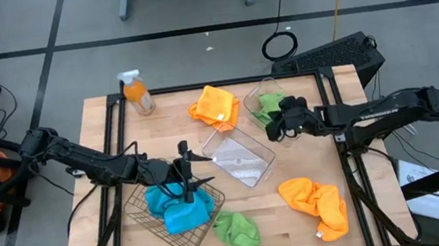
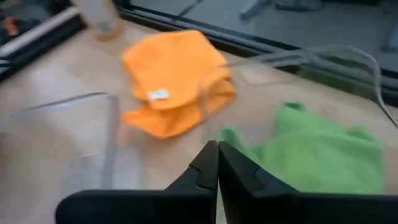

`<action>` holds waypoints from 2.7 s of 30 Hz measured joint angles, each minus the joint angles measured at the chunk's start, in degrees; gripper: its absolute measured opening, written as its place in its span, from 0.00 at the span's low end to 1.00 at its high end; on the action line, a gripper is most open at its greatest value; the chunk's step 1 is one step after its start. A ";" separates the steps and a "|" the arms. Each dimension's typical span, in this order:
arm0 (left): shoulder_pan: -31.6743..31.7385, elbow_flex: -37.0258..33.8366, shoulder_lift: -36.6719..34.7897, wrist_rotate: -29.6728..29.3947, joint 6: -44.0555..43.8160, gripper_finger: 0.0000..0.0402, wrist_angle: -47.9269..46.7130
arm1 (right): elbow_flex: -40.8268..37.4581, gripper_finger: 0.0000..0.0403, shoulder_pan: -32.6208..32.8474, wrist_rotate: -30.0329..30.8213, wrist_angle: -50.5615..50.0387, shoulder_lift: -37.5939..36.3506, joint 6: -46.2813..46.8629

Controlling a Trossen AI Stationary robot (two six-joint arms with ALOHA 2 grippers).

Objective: Sort microfiber towel by color & place in baskets
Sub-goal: Put the green microfiber towel into the top transparent bin

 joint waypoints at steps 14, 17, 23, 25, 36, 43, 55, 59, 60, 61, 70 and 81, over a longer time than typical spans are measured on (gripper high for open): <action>-0.02 0.00 0.00 0.00 -0.09 0.67 0.04 | 6.08 0.00 20.25 3.89 -6.11 0.43 6.86; -0.01 0.00 0.00 0.00 -0.09 0.67 0.04 | 6.08 0.00 24.09 1.32 -5.68 0.66 9.29; -0.01 0.00 0.00 0.00 -0.38 0.67 0.17 | 6.08 0.00 31.54 -0.06 -3.99 2.64 12.44; -0.01 0.00 0.00 0.00 -1.35 0.67 0.17 | 6.08 0.00 33.64 -0.21 -3.11 4.11 12.97; -0.02 0.00 0.00 0.02 -2.32 0.67 0.08 | 6.08 0.04 39.71 -4.48 18.20 15.44 3.98; -0.02 0.00 0.02 0.02 -6.29 0.67 -0.20 | 6.08 0.21 39.94 -8.72 23.07 21.45 7.57; -0.17 0.00 0.05 0.04 -9.07 0.67 -0.56 | 6.33 0.60 44.42 -9.64 32.32 28.47 11.81; -0.17 0.00 1.34 0.02 -9.07 0.67 -0.69 | 7.64 0.67 45.39 -8.75 32.23 30.11 14.30; -0.17 0.00 1.87 0.02 -9.07 0.67 -0.61 | 8.25 0.68 45.54 -8.77 32.08 30.88 14.52; -0.17 0.00 2.46 0.02 -9.07 0.67 -0.39 | 9.03 0.69 45.61 -8.83 32.23 31.82 14.62; -0.17 0.00 7.37 0.00 -9.07 0.67 4.92 | 17.05 0.70 45.91 -9.43 29.58 42.00 14.66; -0.91 0.00 8.56 0.02 -12.07 0.67 6.67 | 24.09 0.70 45.24 -9.18 28.98 51.05 18.74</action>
